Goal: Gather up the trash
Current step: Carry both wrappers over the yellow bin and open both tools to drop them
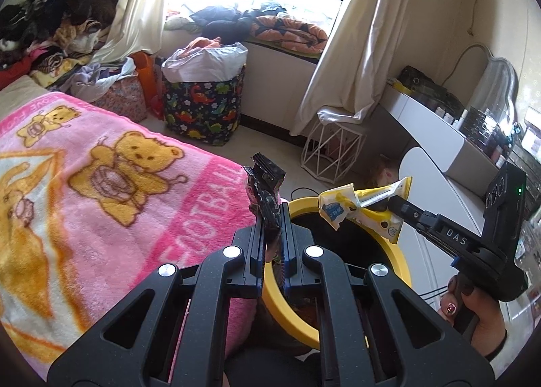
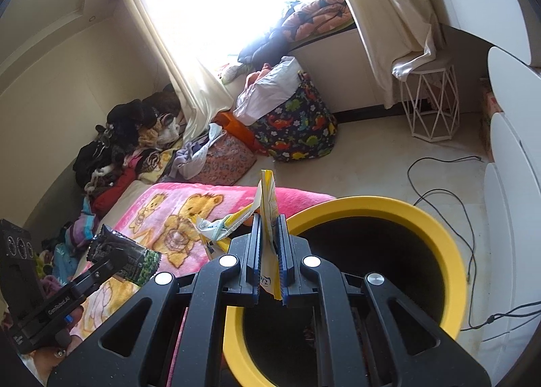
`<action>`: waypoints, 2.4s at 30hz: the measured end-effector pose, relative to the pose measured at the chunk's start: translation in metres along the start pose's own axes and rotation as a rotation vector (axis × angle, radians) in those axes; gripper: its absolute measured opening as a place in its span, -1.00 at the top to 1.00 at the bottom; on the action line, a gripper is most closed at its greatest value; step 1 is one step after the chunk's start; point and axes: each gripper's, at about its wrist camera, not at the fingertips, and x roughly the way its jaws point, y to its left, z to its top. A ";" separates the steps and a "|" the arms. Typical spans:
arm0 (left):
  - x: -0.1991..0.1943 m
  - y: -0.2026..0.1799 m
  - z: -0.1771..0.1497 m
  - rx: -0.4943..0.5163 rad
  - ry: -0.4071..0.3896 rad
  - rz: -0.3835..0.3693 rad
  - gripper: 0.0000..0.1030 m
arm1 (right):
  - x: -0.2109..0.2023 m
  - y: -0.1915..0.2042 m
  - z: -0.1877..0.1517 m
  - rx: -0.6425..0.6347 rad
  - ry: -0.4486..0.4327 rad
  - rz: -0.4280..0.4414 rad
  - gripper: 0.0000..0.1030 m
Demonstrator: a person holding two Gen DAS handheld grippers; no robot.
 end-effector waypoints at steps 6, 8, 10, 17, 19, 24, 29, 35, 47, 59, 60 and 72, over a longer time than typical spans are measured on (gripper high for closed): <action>0.002 -0.014 -0.003 0.034 0.007 -0.019 0.93 | -0.010 -0.015 0.001 0.023 -0.016 -0.024 0.84; 0.003 -0.019 -0.003 0.045 0.011 -0.025 0.93 | -0.013 -0.018 0.000 0.028 -0.020 -0.033 0.83; 0.004 -0.024 -0.004 0.057 0.014 -0.032 0.93 | -0.017 -0.021 0.000 0.032 -0.025 -0.043 0.83; 0.007 -0.039 -0.008 0.089 0.029 -0.055 0.93 | -0.026 -0.029 -0.001 0.042 -0.041 -0.074 0.83; 0.009 -0.044 -0.009 0.099 0.034 -0.061 0.93 | -0.029 -0.028 -0.003 0.044 -0.046 -0.085 0.83; 0.013 -0.054 -0.014 0.124 0.051 -0.080 0.93 | -0.032 -0.035 -0.004 0.060 -0.052 -0.110 0.83; 0.019 -0.064 -0.019 0.147 0.070 -0.116 0.93 | -0.034 -0.042 -0.006 0.074 -0.051 -0.129 0.83; 0.026 -0.075 -0.027 0.178 0.098 -0.156 0.92 | -0.033 -0.048 -0.008 0.078 -0.039 -0.150 0.83; 0.051 -0.083 -0.042 0.189 0.186 -0.194 0.92 | -0.023 -0.061 -0.016 0.114 0.016 -0.182 0.80; 0.073 -0.085 -0.052 0.184 0.265 -0.185 0.63 | -0.020 -0.067 -0.022 0.149 0.043 -0.169 0.62; 0.074 -0.084 -0.052 0.181 0.267 -0.180 0.53 | -0.021 -0.068 -0.022 0.150 0.043 -0.168 0.56; 0.065 -0.077 -0.049 0.155 0.248 -0.130 -0.52 | -0.035 -0.060 -0.023 0.126 0.042 -0.176 -0.28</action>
